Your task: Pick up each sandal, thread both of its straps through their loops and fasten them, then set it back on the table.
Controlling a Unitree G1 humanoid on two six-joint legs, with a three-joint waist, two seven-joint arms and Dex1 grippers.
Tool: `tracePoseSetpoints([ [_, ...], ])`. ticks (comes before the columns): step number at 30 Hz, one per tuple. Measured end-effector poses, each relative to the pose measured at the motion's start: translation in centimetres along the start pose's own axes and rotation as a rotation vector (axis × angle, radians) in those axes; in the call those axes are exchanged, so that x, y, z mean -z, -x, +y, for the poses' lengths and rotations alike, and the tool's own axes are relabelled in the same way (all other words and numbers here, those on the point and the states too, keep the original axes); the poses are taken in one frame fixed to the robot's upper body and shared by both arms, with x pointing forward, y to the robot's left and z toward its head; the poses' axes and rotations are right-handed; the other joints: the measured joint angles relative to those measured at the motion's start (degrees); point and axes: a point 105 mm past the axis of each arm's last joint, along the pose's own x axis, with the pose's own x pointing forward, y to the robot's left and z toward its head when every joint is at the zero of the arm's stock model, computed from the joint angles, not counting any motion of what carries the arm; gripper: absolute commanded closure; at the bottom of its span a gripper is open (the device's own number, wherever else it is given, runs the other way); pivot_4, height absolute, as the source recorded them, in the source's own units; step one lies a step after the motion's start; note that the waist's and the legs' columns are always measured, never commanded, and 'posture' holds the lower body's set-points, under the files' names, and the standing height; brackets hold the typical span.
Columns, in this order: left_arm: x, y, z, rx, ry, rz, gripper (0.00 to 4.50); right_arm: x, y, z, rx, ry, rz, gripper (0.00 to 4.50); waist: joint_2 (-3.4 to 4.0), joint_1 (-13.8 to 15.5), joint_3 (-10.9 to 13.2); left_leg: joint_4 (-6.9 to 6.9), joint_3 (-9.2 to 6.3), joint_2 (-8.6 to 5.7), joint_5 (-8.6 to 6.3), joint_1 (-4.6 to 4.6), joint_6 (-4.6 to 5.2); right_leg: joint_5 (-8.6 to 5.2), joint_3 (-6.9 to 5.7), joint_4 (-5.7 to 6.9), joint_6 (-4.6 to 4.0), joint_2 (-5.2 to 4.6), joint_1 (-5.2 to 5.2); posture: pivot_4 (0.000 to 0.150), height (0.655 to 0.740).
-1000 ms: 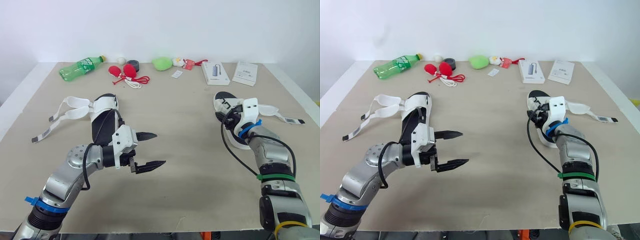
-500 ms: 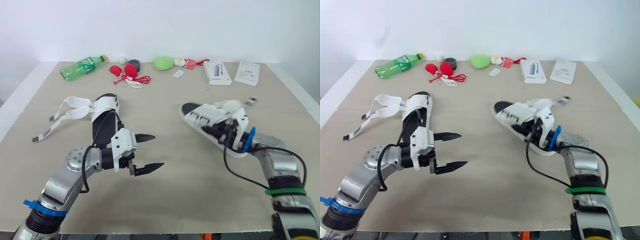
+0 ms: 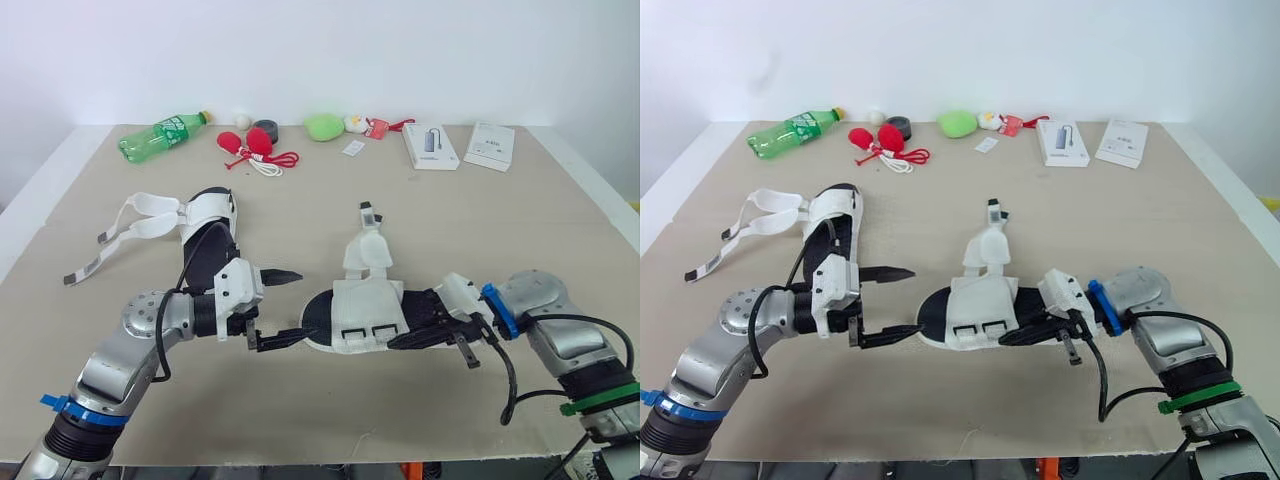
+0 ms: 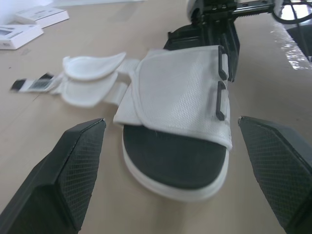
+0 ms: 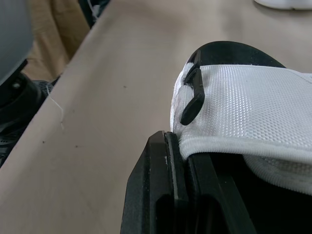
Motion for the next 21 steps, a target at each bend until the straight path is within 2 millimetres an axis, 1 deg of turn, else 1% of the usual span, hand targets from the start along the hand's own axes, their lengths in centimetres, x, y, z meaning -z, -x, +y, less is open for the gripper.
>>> tracePoseSetpoints([
  [5,0.3,0.2,-0.3,0.003,0.001,0.002,0.0,0.2,-0.5,0.0,-0.035,0.025,0.007,4.36,-0.01,0.0,0.0,-0.01,-0.01,0.0,0.0,0.0,0.0,-0.02,-0.01,0.0,0.0,0.0,0.01,0.15,0.74],
  [10,0.6,0.4,-0.5,0.005,-0.003,0.01,0.0,0.5,-0.5,-1.1,-0.005,0.002,-0.019,4.36,-0.01,0.0,0.0,0.01,0.0,0.01,0.0,0.01,0.0,0.03,0.0,0.0,-0.02,0.0,0.03,0.15,0.74],
  [14,0.7,0.4,-0.5,0.005,-0.005,0.012,0.0,0.4,-1.0,-1.4,-0.002,-0.015,-0.049,4.36,-0.02,0.1,0.0,0.01,-0.01,0.03,0.0,0.0,0.0,0.02,-0.01,0.0,-0.02,0.01,0.02,0.15,0.74],
  [17,0.7,0.5,-0.5,0.004,-0.011,0.019,0.0,0.5,-1.0,-1.4,-0.001,-0.02,-0.042,4.36,-0.01,0.1,0.0,0.01,0.0,0.02,0.0,0.0,0.0,0.02,-0.01,0.0,-0.01,0.01,0.02,0.15,0.74],
  [18,0.7,0.5,-0.5,0.003,-0.013,0.021,0.0,0.6,-1.0,-1.4,-0.001,-0.029,-0.042,4.08,-0.02,0.1,0.0,0.01,-0.01,0.03,0.0,0.01,0.0,0.02,-0.02,0.0,-0.02,0.01,0.02,0.15,0.74],
  [19,0.7,0.5,-0.5,0.003,-0.013,0.021,0.0,0.6,-0.9,-1.4,0.0,-0.033,-0.042,3.7,-0.01,0.1,0.0,0.01,-0.01,0.03,0.0,0.01,0.0,0.03,-0.01,0.01,-0.02,0.01,0.02,0.15,0.74],
  [20,0.7,0.5,-0.5,0.003,-0.014,0.021,0.0,0.7,-0.9,-1.3,0.0,-0.039,-0.038,3.52,-0.01,0.1,0.0,0.01,-0.01,0.03,0.0,0.01,0.0,0.03,-0.01,0.01,-0.02,0.01,0.03,0.15,0.74],
  [21,0.7,0.5,-0.5,0.003,-0.014,0.022,0.0,0.9,-0.6,-1.1,0.001,-0.048,-0.026,2.81,-0.02,0.1,0.0,0.01,0.0,0.02,0.0,0.01,0.0,0.02,-0.01,0.01,-0.02,0.01,0.04,0.15,0.74],
])
